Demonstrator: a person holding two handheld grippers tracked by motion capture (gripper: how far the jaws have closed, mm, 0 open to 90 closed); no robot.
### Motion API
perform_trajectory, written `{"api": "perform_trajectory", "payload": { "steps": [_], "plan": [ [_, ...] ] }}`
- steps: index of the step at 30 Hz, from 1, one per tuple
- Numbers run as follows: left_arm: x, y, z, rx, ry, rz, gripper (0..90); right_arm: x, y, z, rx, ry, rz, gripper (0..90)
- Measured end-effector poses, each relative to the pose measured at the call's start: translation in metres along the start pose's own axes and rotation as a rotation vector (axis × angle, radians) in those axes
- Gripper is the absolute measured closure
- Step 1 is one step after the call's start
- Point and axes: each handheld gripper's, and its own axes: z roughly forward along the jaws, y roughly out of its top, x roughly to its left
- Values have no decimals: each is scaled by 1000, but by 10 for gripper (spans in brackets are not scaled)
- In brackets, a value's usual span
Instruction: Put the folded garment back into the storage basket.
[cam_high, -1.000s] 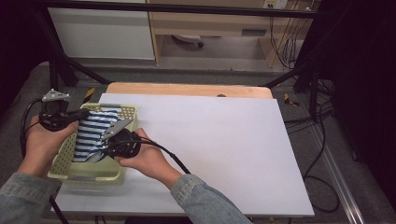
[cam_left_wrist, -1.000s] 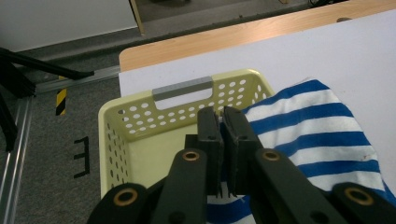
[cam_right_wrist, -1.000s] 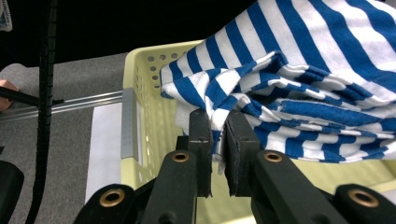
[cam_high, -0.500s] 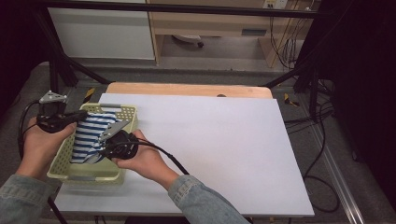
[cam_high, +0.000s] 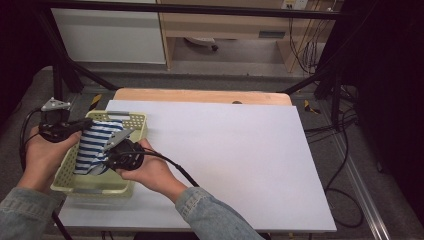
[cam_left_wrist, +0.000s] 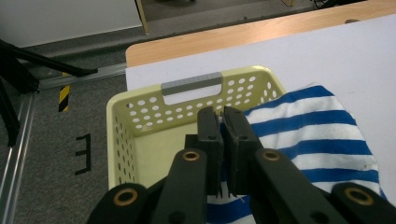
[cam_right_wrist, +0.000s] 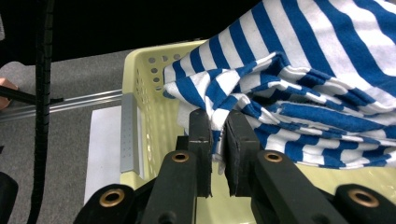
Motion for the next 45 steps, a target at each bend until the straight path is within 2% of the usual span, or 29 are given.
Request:
{"api": "perform_trajectory", "payload": {
  "steps": [4, 17, 24, 31, 39, 45],
  "plan": [
    [0, -1, 0, 0, 7, 10, 856, 1, 0, 2, -4, 1, -1, 825],
    [5, -8, 2, 6, 13, -7, 856, 1, -1, 5, 4, -3, -4, 825],
    [3, -7, 3, 11, 18, 8, 856, 0, -2, 7, 8, -3, -1, 824],
    [4, -8, 10, 19, 24, -4, 856, -3, -3, 8, 11, -15, 1, 825],
    [1, -11, 22, 41, 38, 5, 856, -7, -8, 5, 5, -28, -7, 824],
    [-2, -14, 28, 45, 35, 0, 856, -13, -17, 3, 13, -32, 18, 824]
  ]
}}
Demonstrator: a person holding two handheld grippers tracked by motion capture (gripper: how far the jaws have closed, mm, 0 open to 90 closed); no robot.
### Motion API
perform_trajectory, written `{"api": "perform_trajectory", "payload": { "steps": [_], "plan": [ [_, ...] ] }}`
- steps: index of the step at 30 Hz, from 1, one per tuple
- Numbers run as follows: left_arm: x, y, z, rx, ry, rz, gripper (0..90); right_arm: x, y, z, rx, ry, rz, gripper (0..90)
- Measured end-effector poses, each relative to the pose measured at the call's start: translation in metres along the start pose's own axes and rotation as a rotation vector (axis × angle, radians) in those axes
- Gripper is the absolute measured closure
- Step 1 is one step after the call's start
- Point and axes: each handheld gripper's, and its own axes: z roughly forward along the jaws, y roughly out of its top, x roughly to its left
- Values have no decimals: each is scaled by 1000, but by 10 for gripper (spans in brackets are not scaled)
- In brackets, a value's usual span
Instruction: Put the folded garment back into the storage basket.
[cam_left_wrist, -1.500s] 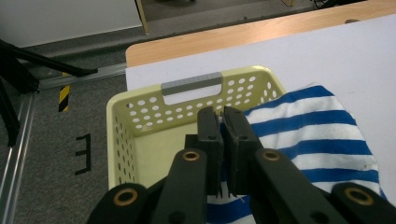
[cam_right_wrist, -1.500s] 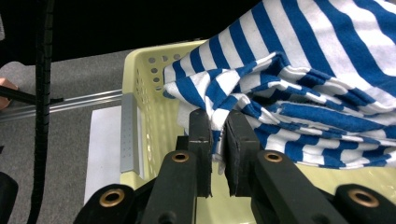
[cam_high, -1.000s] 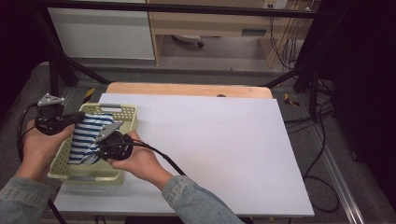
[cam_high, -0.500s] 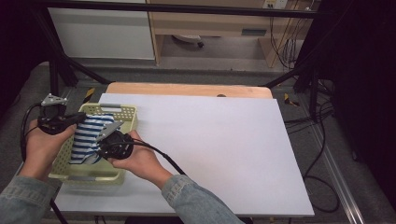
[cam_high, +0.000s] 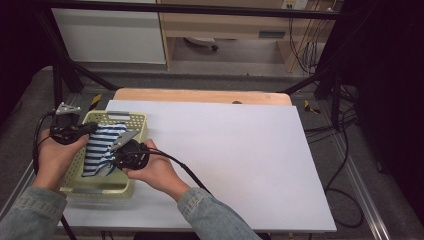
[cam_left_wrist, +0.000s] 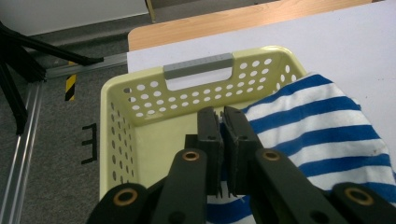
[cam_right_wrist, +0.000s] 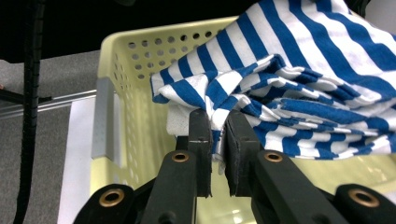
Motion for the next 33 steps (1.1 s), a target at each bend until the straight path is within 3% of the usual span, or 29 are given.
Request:
{"api": "perform_trajectory", "payload": {
  "steps": [4, 9, 20, 21, 23, 26, 28, 33],
  "plan": [
    [1, -4, 3, 32, 22, 24, 855, -4, -2, -1, 9, 3, 4, 824],
    [9, -7, 3, 32, 19, 1, 855, -2, 1, 1, 7, 12, 12, 824],
    [10, -8, 6, 30, 13, 2, 840, -3, -2, 10, 23, 19, 30, 813],
    [9, -8, 8, 9, 30, 7, 793, -3, -2, 11, 23, 18, 37, 773],
    [8, -8, 10, -16, 42, -12, 614, -1, -3, 12, 24, -18, 62, 575],
    [3, -8, 5, -50, 66, -34, 445, 0, -6, 4, 13, -46, 92, 453],
    [-3, -7, -1, -67, 64, -33, 410, 2, -6, -7, -8, -55, 95, 419],
    [-26, -4, -13, -112, 53, 25, 333, 6, -11, -38, -33, -117, 71, 313]
  ]
}}
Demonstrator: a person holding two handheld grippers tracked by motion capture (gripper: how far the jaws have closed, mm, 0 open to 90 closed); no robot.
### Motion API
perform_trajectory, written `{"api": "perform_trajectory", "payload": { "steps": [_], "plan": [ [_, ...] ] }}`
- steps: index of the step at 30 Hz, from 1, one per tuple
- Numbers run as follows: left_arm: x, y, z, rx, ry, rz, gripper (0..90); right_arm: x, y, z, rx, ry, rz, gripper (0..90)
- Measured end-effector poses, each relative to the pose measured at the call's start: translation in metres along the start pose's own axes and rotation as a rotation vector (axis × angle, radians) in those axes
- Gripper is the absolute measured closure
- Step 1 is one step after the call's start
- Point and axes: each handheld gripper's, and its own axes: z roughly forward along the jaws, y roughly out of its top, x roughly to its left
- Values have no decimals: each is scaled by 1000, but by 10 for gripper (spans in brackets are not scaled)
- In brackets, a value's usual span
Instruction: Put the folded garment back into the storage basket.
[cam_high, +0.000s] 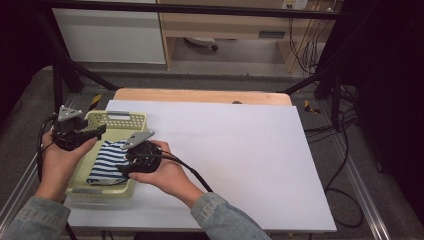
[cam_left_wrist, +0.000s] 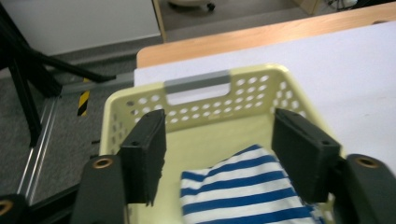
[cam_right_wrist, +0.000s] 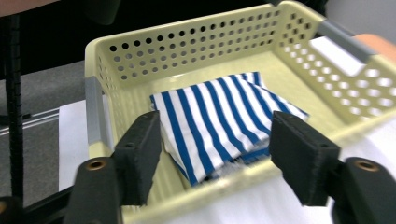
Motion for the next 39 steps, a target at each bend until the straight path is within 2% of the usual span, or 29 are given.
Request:
{"api": "perform_trajectory", "payload": {
  "steps": [1, 4, 6, 10, 11, 12, 14, 16, 17, 19, 21, 23, 24, 26, 28, 33, 35, 37, 39],
  "plan": [
    [-4, 1, -2, -4, -1, 14, 327, -2, -2, -5, -5, -11, 3, 288],
    [-16, 4, -8, -22, -25, 10, 261, -8, -8, -20, -14, -47, 31, 228],
    [-24, 6, -11, -37, -22, 20, 220, -15, -13, -28, -13, -71, 52, 189],
    [-38, 2, -17, -82, -47, -4, 176, -28, -17, -45, -13, -106, 80, 121],
    [-42, 0, -18, -74, -47, -1, 170, -32, -18, -50, -16, -112, 85, 113],
    [-46, -3, -18, -62, -62, 4, 173, -35, -18, -54, -22, -124, 89, 103],
    [-54, -9, -19, -75, -99, -16, 174, -39, -19, -61, -27, -132, 95, 106],
    [-65, -16, -21, -85, -57, 36, 143, -45, -20, -70, -36, -152, 103, 104],
    [-70, -19, -21, -89, -50, 43, 138, -47, -21, -75, -43, -158, 111, 102],
    [-75, -25, -22, -102, -75, 19, 133, -51, -23, -82, -42, -172, 115, 94],
    [-78, -31, -24, -125, -95, -6, 130, -56, -25, -89, -39, -186, 112, 85],
    [-81, -38, -24, -145, -105, -50, 127, -60, -26, -96, -39, -201, 118, 77],
    [-84, -43, -22, -140, -108, -55, 130, -62, -27, -98, -42, -208, 118, 72],
    [-87, -46, -19, -94, -133, -15, 119, -66, -27, -105, -46, -222, 127, 61],
    [-87, -49, -21, -109, -122, -28, 116, -70, -28, -112, -52, -233, 136, 50],
    [-84, -51, -31, -140, -162, -75, 106, -79, -33, -128, -63, -257, 166, 37],
    [-83, -52, -34, -153, -174, -77, 104, -82, -36, -135, -71, -266, 149, 31],
    [-85, -54, -35, -156, -214, -85, 96, -85, -37, -143, -82, -275, 129, 25],
    [-88, -56, -33, -142, -240, -77, 91, -89, -38, -151, -102, -276, 135, 18]
  ]
}}
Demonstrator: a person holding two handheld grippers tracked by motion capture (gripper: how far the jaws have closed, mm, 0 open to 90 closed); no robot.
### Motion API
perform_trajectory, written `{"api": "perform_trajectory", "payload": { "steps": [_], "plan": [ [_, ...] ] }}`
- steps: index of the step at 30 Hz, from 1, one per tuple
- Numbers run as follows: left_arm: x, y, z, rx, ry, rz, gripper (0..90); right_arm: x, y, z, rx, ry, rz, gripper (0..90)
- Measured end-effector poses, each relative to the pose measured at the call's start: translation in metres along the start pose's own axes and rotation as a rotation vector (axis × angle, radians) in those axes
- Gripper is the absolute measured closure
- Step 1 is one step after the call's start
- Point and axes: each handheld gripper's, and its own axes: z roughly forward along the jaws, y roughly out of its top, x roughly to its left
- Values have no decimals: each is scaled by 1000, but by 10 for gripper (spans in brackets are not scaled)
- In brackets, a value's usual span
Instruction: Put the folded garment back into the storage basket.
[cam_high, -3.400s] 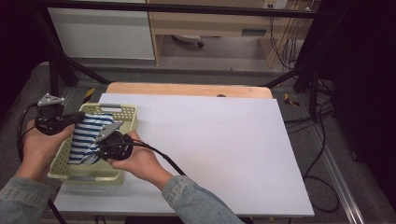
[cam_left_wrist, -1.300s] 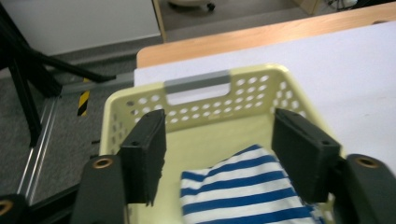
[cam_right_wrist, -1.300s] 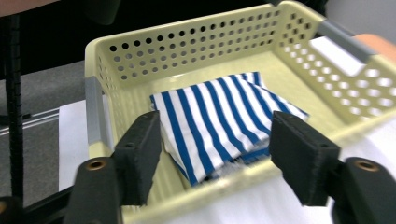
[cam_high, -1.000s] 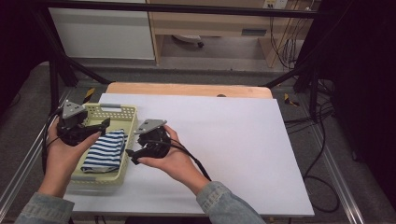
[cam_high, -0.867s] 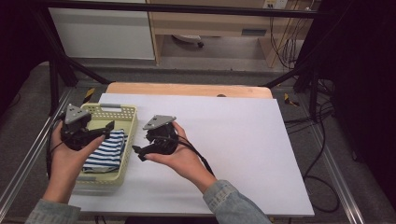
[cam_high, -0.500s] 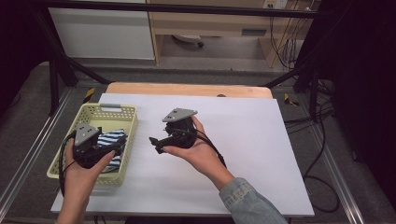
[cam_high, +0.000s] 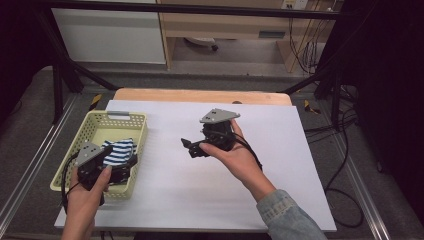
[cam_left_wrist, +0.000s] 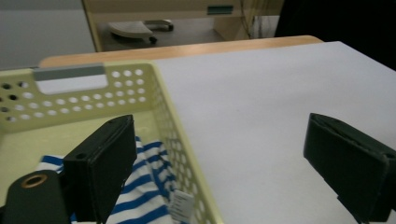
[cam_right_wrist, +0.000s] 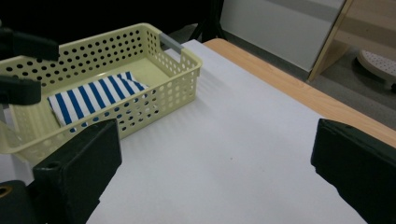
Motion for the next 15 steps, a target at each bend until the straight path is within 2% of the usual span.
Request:
{"api": "perform_trajectory", "payload": {
  "steps": [3, 7, 10, 15],
  "plan": [
    [-2, -3, 3, 12, 4, 14, 90, -10, 1, -9, -27, -13, 21, 16],
    [-2, -9, 4, 14, 36, 23, 69, -24, 2, -17, -54, -33, 43, 16],
    [3, -12, 4, 19, 33, 6, 62, -34, 2, -23, -73, -68, 52, 14],
    [4, -19, 5, 33, 35, 23, 65, -49, -3, -34, -98, -110, 73, 15]
  ]
}}
